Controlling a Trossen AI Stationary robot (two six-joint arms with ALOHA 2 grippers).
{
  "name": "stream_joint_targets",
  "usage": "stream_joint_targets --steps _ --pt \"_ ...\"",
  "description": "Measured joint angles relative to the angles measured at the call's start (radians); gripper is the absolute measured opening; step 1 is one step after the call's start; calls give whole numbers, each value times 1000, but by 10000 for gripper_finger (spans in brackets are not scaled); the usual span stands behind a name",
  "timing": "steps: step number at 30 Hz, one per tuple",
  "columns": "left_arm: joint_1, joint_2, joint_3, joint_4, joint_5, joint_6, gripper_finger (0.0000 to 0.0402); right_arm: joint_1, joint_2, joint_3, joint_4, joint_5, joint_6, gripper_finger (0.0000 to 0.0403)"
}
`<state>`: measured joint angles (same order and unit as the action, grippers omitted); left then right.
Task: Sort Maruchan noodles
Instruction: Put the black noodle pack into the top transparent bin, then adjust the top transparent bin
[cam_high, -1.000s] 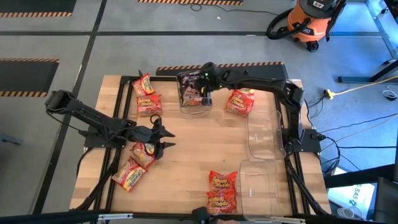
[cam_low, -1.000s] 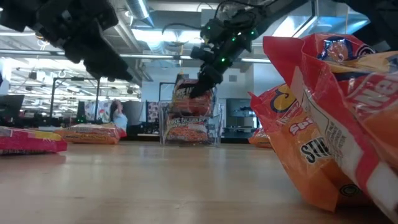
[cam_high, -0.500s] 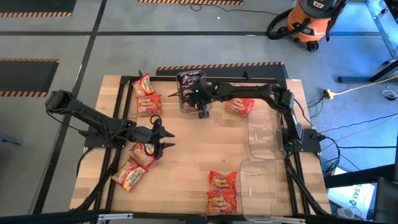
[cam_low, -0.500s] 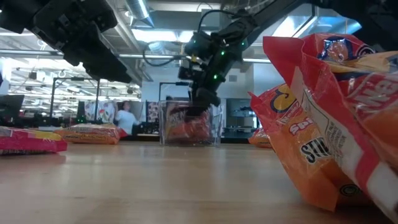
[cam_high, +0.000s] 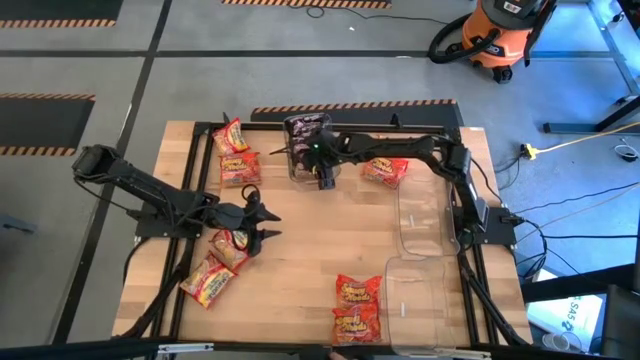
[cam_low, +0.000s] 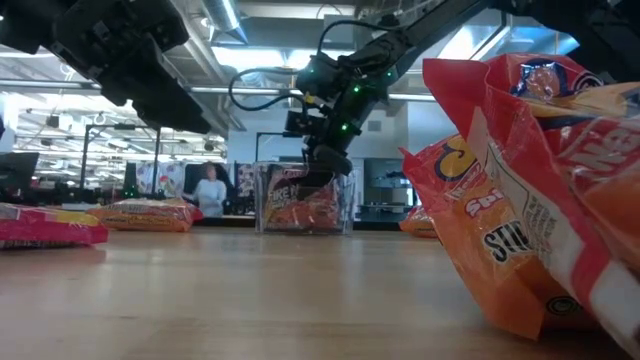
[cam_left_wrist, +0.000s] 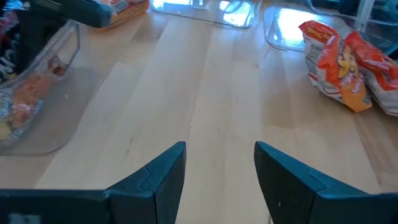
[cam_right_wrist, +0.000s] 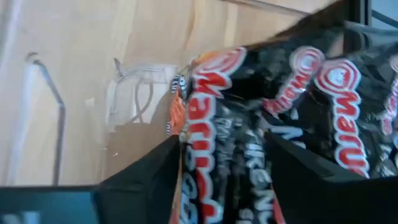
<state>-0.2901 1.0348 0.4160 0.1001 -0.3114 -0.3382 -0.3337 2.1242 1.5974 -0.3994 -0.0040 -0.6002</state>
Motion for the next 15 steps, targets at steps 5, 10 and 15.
stream_joint_targets --steps 5,10,15 --pt "0 0 0 0 9 0 186 6 1 54 -74 35 27 241" --pt "0 0 0 1 4 0 186 30 0 219 -320 21 129 232" --pt "0 0 0 32 3 1 186 64 -4 391 -641 20 231 220"
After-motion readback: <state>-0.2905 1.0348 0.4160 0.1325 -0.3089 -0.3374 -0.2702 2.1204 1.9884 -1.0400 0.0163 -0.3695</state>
